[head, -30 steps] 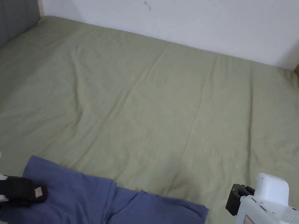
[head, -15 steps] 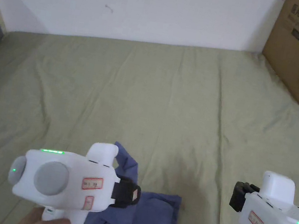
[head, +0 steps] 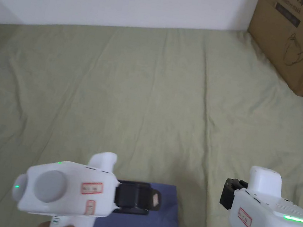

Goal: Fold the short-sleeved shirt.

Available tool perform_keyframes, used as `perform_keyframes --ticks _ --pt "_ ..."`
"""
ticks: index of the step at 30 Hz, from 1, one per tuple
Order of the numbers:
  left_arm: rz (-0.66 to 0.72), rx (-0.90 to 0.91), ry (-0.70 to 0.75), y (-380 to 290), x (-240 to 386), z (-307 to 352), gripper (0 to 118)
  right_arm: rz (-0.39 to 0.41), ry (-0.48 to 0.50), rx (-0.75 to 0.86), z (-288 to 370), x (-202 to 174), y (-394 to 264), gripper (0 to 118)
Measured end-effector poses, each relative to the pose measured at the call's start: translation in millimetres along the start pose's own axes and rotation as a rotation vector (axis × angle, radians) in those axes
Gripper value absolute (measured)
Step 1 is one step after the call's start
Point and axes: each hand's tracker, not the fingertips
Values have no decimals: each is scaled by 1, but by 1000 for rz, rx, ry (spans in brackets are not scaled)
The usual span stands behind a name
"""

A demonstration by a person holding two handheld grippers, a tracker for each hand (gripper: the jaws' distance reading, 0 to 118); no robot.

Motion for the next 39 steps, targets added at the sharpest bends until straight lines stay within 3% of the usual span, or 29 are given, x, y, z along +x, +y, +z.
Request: perform_keyframes --ticks 1,2,3,4,6,14,27,32,39 --pt "24 36 15 1 -9 11 89 2 5 -1 -1 -1 0 1" --pt "37 61 38 0 -16 18 68 6 9 -2 -1 -3 0 1" --pt "38 68 75 -1 -24 22 30 11 11 -3 -2 -5 -1 1" --pt "33 51 123 -3 -31 23 5 14 13 -5 -3 -6 -1 1" --pt "55 17 162 -12 -41 16 3 19 21 -8 -3 -7 -1 1" --pt "70 -87 73 -38 -21 -48 2 17 21 -19 -5 -6 -4 1" --pt "-128 -252 32 -46 53 -120 2 -31 -23 -20 3 19 -6 1" --pt "-100 -192 -73 -35 50 -84 2 -12 -2 -20 15 16 2 1" --pt "14 61 -90 -11 -13 31 2 79 164 -26 23 -32 31 1"
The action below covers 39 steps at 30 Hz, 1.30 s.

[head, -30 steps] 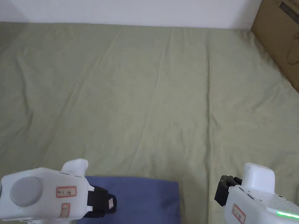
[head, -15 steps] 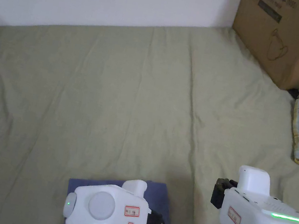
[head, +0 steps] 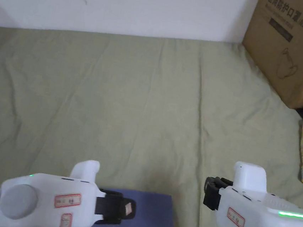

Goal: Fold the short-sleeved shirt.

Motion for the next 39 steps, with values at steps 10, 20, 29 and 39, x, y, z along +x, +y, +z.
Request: perform_keyframes --ticks 10,20,29,39 --pt "225 126 91 -23 -77 65 2 136 158 -407 -80 -91 -31 1" --pt "335 82 -7 -54 -138 51 21 71 146 -516 -107 -90 -54 1" --pt "422 -3 -157 -43 -149 -10 110 102 133 -509 -105 -92 -56 1" --pt "410 -59 -289 -30 -143 -60 82 39 161 -516 -107 -83 -55 1"
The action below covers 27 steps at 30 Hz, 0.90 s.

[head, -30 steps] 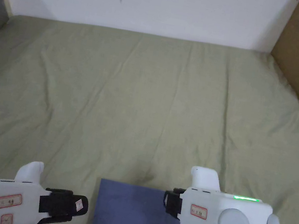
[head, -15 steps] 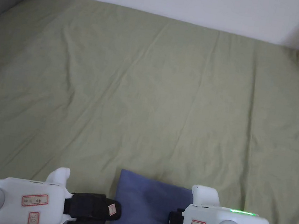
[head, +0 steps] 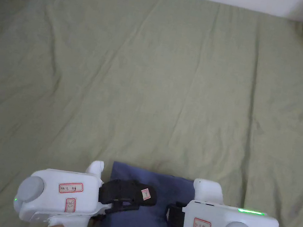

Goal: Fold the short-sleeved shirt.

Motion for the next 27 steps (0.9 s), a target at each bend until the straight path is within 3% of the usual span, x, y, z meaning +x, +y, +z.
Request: perform_keyframes --ticks 1,2,3,5,9,12,15,18,21,27 --pt "-28 4 45 0 3 5 33 -9 4 3 2 1 0 1" --pt "-46 19 126 1 2 6 21 -28 10 12 4 2 -1 1" --pt "-36 -8 188 2 -4 2 21 -40 5 28 7 2 -1 1" --pt "80 -19 50 0 -12 10 21 -33 -11 74 16 -1 -1 1" --pt "-54 -14 153 3 10 19 21 15 -30 247 44 -14 11 1" --pt "-59 -3 183 13 12 37 21 83 -144 479 70 -36 21 1" --pt "-110 32 281 21 19 69 21 113 -165 668 95 -58 31 1" --pt "-139 65 392 32 21 111 21 193 -264 780 109 -82 38 1" --pt "-167 105 569 41 20 152 21 187 -274 890 119 -97 35 1" --pt "-195 125 833 54 10 225 21 225 -311 964 125 -116 25 1"
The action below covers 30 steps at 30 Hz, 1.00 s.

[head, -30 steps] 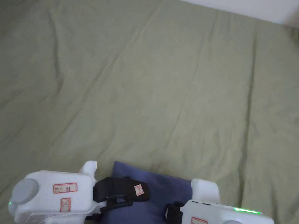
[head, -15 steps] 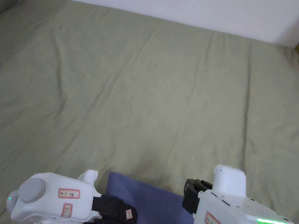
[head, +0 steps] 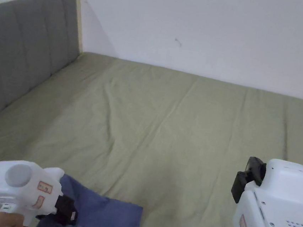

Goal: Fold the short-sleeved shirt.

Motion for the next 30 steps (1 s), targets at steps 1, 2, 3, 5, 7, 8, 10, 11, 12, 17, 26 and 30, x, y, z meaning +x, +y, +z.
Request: perform_keyframes --ticks 1,2,3,5,7,8,10,11,12,17,26,30 --pt "-17 4 55 4 -11 6 21 5 5 -10 0 -1 0 1" --pt "-23 12 103 7 -19 12 21 5 12 -21 -1 -2 -1 1" --pt "-38 17 155 11 -27 18 21 3 16 -29 -2 -2 -3 1" --pt "-91 42 299 18 -40 27 20 1 12 -47 -4 -4 -7 1" --pt "-136 34 422 25 -53 31 20 6 6 -76 -9 -4 -11 1" --pt "-146 31 480 29 -61 32 20 8 4 -89 -11 -5 -12 1" --pt "-198 36 596 27 -63 36 21 12 4 -105 -15 -6 -15 1" --pt "-224 41 642 30 -68 35 21 15 3 -114 -17 -6 -16 1" --pt "-240 27 658 33 -73 34 21 19 3 -121 -19 -7 -17 1" --pt "-214 101 810 39 -90 40 83 0 29 -131 -21 -9 -22 1" --pt "-117 168 485 19 -56 67 103 15 50 -179 -27 -12 -28 1" --pt "-134 246 369 -2 -1 77 3 17 55 -191 -23 -6 -29 1"
